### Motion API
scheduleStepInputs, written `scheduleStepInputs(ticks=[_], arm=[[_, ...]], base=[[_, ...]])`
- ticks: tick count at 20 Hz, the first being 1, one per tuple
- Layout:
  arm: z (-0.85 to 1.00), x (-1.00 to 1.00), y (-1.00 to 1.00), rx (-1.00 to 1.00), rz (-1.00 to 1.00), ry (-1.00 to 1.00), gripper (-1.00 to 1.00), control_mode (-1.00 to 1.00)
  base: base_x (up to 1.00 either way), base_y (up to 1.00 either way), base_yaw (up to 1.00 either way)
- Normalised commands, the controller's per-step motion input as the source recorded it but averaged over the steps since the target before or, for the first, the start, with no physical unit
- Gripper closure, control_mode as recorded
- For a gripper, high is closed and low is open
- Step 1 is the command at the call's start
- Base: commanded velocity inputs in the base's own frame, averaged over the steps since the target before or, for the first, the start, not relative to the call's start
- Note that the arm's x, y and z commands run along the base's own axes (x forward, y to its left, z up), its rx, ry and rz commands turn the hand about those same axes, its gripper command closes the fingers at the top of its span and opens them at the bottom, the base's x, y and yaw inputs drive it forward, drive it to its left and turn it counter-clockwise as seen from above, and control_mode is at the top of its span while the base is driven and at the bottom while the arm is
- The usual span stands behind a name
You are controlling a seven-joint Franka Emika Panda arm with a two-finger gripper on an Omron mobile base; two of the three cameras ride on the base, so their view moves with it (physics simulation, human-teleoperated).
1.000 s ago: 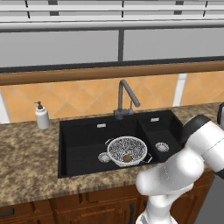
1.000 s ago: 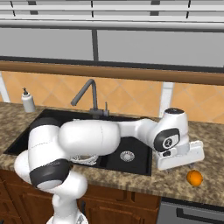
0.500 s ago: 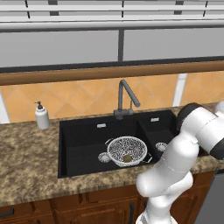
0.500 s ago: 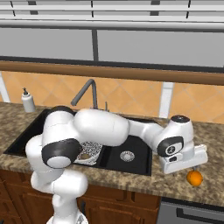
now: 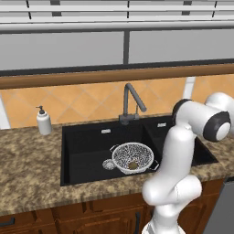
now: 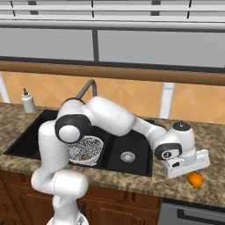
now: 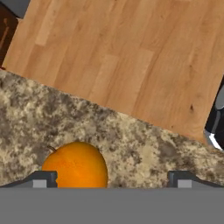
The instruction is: Put the colander in the sink, put the orange, kiwi in the colander, and turn on the sink faucet and pour water over the colander.
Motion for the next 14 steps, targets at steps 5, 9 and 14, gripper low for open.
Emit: scheduleStepInputs(ticks=[5, 9, 14], arm=[[-0.19, 0.23, -0.26, 0.03, 0.00, -0.02, -1.00, -1.00], [-0.08, 0.24, -0.19, 0.04, 0.00, -0.05, -1.00, -1.00], [-0.07, 0.08, -0.03, 0.01, 0.00, -0.05, -1.00, -1.00]], base=[[0.00, 0.00, 0.00], [0.00, 0.00, 0.00], [0.00, 0.00, 0.00]])
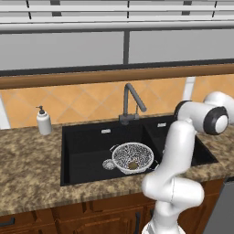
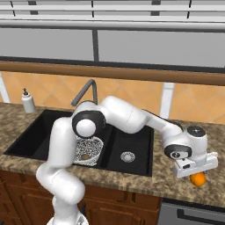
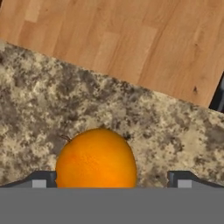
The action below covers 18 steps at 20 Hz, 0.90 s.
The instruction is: Put the colander in the sink, put the orange, kiwi in the colander, and turn on the sink faucet and pour water over the colander.
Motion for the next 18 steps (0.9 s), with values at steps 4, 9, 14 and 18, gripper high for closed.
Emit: scheduleStepInputs(ticks=[4, 9, 14, 18], arm=[[-0.42, 0.00, 0.00, 0.00, 0.00, 0.00, -1.00, -1.00], [-0.61, 0.00, 0.00, 0.00, 0.00, 0.00, -1.00, -1.00], [-0.71, 0.00, 0.00, 0.00, 0.00, 0.00, -1.00, -1.00], [-0.62, 0.00, 0.00, 0.00, 0.00, 0.00, 1.00, -1.00]], base=[[0.00, 0.00, 0.00], [0.00, 0.00, 0.00], [0.00, 0.00, 0.00], [0.00, 0.00, 0.00]])
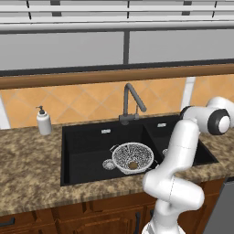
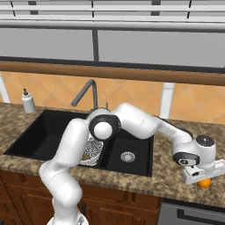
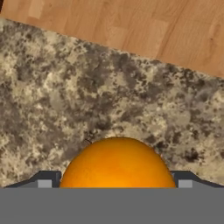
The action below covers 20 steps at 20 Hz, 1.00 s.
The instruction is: Put the colander in the sink, put the orange, kiwi in the colander, and turn on the sink faucet and pour water over the colander.
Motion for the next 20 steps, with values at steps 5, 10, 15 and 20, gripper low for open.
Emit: scheduleStepInputs(ticks=[5, 10, 15, 20], arm=[[-0.15, -0.25, 0.00, 0.18, 0.05, -0.13, 1.00, -1.00], [0.48, -0.42, 0.45, 0.31, 0.14, -0.34, 1.00, -1.00], [0.64, -0.14, 1.00, 0.10, 0.16, -0.25, 1.00, -1.00], [0.55, 0.00, 1.00, -0.01, 0.17, -0.03, 1.00, -1.00]], base=[[0.00, 0.00, 0.00], [0.00, 0.00, 0.00], [0.00, 0.00, 0.00], [0.00, 0.00, 0.00]])
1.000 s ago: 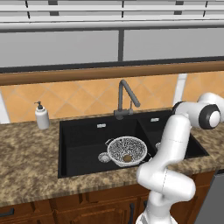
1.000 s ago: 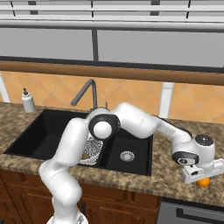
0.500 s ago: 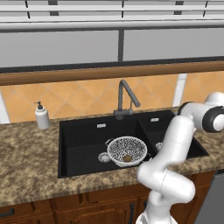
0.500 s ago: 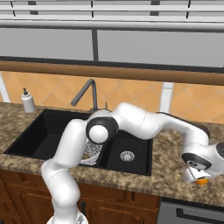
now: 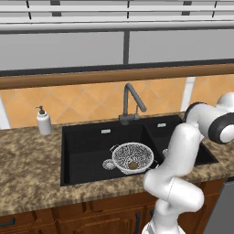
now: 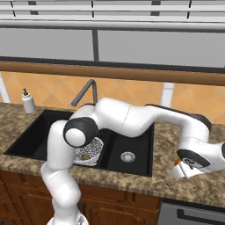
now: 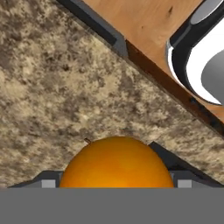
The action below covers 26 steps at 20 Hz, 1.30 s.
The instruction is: Put the colander in the sink, put the orange, kiwi in the colander, and turn on the sink faucet and pour water over the colander.
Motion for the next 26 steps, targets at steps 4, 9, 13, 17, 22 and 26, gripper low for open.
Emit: scheduleStepInputs(ticks=[4, 9, 13, 17, 22, 26], arm=[[0.42, 0.00, 1.00, -0.03, 0.19, 0.00, 1.00, -1.00], [0.22, 0.00, 1.00, -0.07, 0.13, -0.11, 1.00, -1.00], [0.22, 0.00, 1.00, -0.06, 0.10, -0.14, 1.00, -1.00], [0.29, 0.00, 1.00, -0.01, 0.10, -0.13, 1.00, -1.00], [0.38, 0.13, 1.00, 0.00, 0.12, 0.01, 1.00, -1.00], [0.21, 0.26, 1.00, 0.00, 0.08, 0.18, 1.00, -1.00]], base=[[0.00, 0.00, 0.00], [0.00, 0.00, 0.00], [0.00, 0.00, 0.00], [0.00, 0.00, 0.00], [0.00, 0.00, 0.00], [0.00, 0.00, 0.00]])
